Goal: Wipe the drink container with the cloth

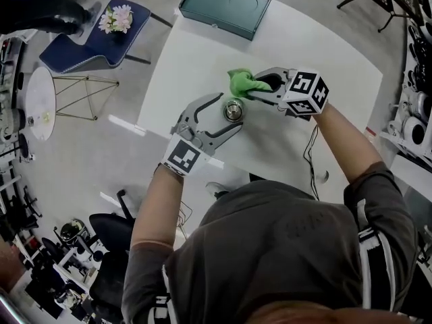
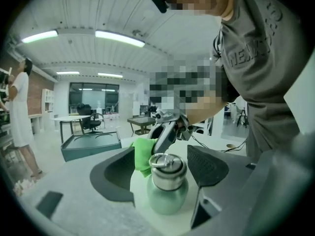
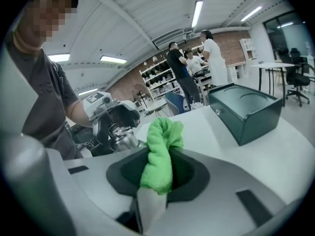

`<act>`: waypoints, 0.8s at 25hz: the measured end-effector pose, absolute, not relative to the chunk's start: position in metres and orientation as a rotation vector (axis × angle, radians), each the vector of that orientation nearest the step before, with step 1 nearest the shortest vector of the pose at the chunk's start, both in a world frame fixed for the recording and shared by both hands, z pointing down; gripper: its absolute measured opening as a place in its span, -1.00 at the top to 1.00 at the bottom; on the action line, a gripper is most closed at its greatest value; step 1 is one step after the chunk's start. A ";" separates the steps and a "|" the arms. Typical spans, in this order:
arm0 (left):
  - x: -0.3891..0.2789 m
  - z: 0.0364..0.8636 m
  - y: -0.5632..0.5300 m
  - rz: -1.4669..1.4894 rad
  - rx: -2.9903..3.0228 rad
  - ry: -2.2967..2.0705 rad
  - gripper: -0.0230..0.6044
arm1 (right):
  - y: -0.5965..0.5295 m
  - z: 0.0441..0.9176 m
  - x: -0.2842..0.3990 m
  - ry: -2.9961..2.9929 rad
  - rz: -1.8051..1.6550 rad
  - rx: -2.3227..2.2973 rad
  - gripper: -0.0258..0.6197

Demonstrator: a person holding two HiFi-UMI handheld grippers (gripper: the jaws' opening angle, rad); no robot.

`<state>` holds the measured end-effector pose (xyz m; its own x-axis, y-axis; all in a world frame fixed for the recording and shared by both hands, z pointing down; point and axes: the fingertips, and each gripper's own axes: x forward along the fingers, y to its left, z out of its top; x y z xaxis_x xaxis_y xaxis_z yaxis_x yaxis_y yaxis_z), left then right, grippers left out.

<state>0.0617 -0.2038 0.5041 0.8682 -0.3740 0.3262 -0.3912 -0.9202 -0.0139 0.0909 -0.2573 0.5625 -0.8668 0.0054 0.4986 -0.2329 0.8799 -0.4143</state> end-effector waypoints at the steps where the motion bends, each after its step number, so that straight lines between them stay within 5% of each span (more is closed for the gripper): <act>1: 0.066 0.503 -0.205 0.552 3.004 -0.563 -0.08 | -0.255 0.554 0.095 -2.568 0.647 0.184 0.66; 3: 0.074 0.505 -0.204 0.646 3.022 -0.469 -0.02 | -0.246 0.542 0.101 -2.595 0.662 0.214 0.66; 5: 0.079 0.506 -0.200 0.677 3.014 -0.388 0.44 | -0.233 0.540 0.102 -2.602 0.672 0.220 0.66; 7: 0.083 0.505 -0.200 0.653 2.985 -0.362 0.58 | -0.221 0.549 0.099 -2.594 0.671 0.228 0.66; 20: 0.076 0.506 -0.212 0.568 2.856 -0.512 0.64 | -0.181 0.610 0.110 -2.455 0.629 0.499 0.66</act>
<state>0.0764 -0.2125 0.5061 0.8674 -0.2963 0.3999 -0.3669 -0.9236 0.1115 0.1104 -0.1814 0.6103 -0.7789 -0.2101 0.5909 -0.4684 0.8213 -0.3255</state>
